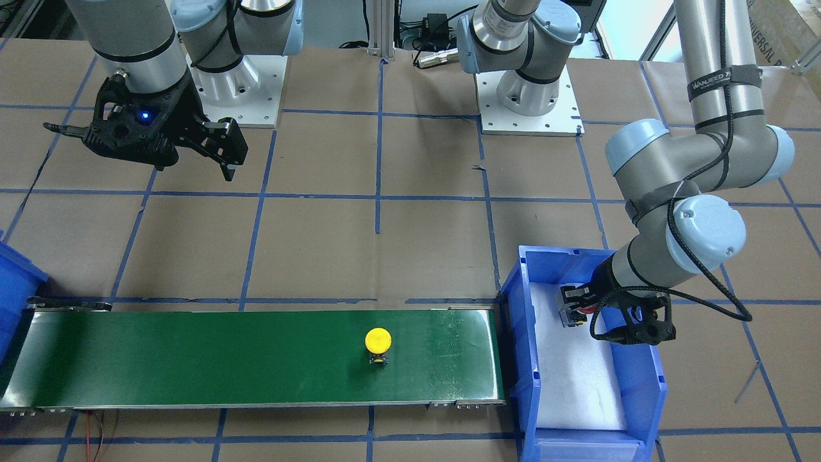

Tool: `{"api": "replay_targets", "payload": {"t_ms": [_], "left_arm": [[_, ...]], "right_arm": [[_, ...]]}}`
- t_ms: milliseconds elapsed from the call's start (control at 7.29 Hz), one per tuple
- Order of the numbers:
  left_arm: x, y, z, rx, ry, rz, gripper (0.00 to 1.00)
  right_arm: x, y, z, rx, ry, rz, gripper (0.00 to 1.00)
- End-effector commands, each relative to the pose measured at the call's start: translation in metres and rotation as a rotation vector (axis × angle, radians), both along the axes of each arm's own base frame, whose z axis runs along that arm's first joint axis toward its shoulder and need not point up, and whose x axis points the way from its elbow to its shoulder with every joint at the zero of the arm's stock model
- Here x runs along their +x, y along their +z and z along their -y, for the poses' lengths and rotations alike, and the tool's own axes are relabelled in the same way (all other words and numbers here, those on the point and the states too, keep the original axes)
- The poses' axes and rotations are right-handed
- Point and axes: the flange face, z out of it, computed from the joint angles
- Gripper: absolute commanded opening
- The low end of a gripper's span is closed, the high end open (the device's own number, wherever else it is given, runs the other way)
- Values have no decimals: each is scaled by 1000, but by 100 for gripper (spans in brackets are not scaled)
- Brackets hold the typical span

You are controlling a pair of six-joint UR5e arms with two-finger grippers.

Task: Transport two buttons from left to right
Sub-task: 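Lower the left gripper onto the red button and close it, then lift the red button and carry it onto the conveyor start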

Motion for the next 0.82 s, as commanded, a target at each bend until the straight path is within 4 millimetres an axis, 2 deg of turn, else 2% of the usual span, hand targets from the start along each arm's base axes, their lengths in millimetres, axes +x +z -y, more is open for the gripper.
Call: {"api": "replay_targets", "payload": {"t_ms": [0,137,274,411,686], "left_arm": [[3,45,11,-26,4,25,32],[3,73,19,-72,13,24,33],[-5,93,23,-92,47,17,32],[-37,116,28,-123,77,-25,32],[-94,126,30,-125,172,-139,33]], "right_arm": [[0,0,0,-1,1,0,100],[-2,2,2,-3,-5,15,100],[0,2,2,-2,-2,56,100],[0,1,2,0,1,55,100],[0,2,2,0,0,57,100]]}}
